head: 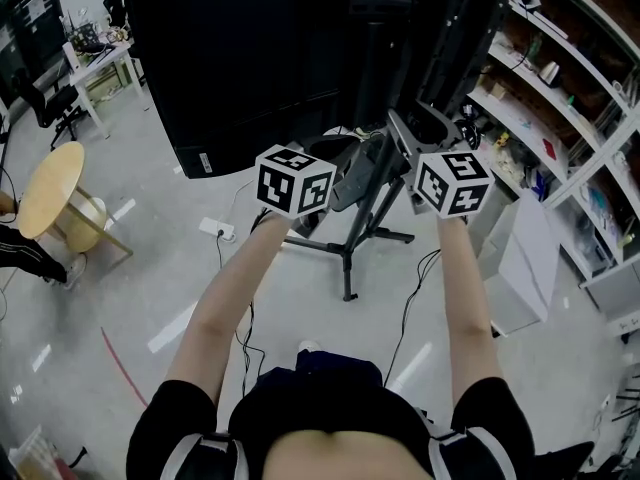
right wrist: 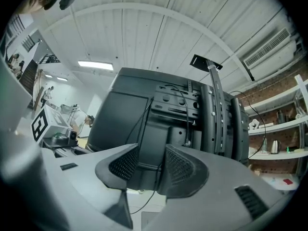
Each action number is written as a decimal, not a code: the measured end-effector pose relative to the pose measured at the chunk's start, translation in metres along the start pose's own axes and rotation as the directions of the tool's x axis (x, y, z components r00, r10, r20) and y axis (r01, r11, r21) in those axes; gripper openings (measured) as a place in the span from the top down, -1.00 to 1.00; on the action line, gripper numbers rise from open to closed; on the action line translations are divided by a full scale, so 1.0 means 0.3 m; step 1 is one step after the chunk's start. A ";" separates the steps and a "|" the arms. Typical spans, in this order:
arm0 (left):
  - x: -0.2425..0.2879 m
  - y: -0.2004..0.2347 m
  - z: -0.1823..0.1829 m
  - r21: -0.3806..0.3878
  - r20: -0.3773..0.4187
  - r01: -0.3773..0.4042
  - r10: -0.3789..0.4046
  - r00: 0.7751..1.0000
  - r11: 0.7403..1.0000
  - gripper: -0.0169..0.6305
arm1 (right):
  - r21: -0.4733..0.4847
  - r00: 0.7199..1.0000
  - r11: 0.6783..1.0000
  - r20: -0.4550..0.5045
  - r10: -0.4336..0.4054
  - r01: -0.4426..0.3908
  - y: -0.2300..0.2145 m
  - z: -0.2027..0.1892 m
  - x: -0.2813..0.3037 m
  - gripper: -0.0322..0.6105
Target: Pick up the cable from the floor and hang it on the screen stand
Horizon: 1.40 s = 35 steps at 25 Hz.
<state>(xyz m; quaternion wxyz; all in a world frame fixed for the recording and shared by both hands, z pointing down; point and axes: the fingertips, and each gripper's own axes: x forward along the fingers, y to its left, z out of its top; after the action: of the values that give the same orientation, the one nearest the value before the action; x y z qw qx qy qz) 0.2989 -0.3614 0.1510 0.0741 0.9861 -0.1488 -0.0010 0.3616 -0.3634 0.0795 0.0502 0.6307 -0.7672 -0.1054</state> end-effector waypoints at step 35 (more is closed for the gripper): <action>-0.825 -0.373 -0.432 -0.101 0.021 -0.217 0.221 0.975 0.971 0.94 | 0.386 0.997 0.922 -0.076 -0.010 0.039 0.960 -0.335 -0.594 0.83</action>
<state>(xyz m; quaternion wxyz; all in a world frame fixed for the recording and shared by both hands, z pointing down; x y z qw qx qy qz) 0.0983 -0.1642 0.2579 0.1197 0.9587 -0.2576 -0.0160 0.1424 -0.1465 0.2520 -0.0490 0.6410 -0.7627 0.0705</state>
